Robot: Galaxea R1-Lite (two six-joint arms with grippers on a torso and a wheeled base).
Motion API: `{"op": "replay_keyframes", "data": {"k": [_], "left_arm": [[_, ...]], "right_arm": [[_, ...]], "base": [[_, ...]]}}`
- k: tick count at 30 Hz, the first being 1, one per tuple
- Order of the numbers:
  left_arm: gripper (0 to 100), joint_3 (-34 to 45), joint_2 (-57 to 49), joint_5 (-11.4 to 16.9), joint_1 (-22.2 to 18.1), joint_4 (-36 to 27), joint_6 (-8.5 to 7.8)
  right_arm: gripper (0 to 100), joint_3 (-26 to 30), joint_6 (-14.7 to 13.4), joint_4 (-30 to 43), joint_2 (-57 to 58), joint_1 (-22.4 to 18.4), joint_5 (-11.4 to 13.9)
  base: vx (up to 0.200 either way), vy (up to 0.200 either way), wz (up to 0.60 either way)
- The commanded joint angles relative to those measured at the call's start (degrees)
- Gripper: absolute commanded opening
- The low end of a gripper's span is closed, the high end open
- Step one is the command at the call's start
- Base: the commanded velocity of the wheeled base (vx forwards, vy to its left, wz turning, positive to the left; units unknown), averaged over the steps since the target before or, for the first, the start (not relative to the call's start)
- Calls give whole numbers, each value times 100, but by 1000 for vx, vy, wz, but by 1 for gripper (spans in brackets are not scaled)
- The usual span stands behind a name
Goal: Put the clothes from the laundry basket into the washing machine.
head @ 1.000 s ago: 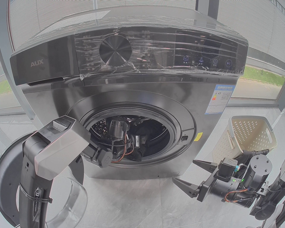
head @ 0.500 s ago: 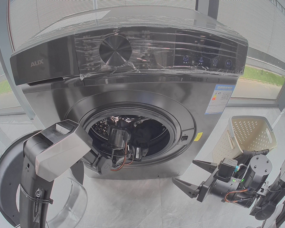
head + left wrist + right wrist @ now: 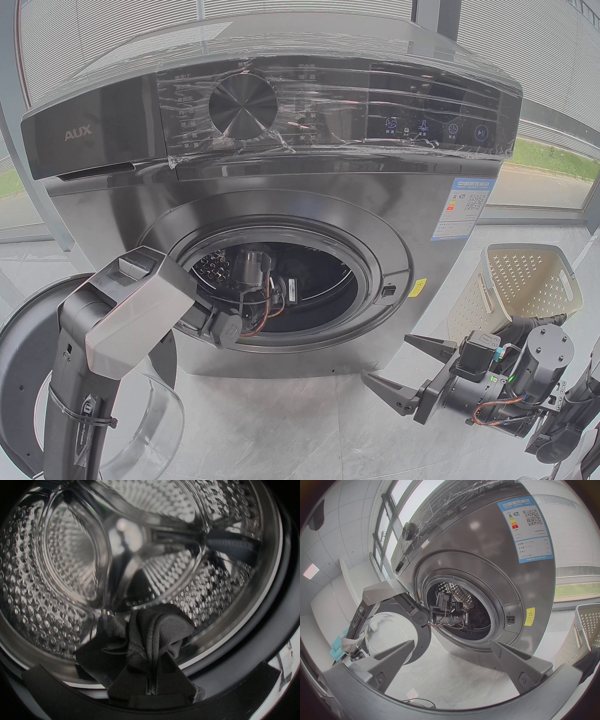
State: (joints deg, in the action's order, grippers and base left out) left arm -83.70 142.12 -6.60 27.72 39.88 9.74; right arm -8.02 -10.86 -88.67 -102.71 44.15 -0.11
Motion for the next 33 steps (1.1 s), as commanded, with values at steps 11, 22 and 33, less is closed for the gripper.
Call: {"op": "replay_keyframes", "data": {"k": [11,22,33], "left_arm": [[0,-1588,712,-492,-215,548,160],[0,-1896,976,-501,-215,556,160],[100,-1368,826,-501,-144,486,248]], "right_arm": [[100,-112,-4,-10,14,-21,-24],[100,-173,-12,-1,66,-47,-24],[100,-173,-21,-1,84,-56,-24]], "base": [[0,0,0],[0,0,0],[0,0,0]]}}
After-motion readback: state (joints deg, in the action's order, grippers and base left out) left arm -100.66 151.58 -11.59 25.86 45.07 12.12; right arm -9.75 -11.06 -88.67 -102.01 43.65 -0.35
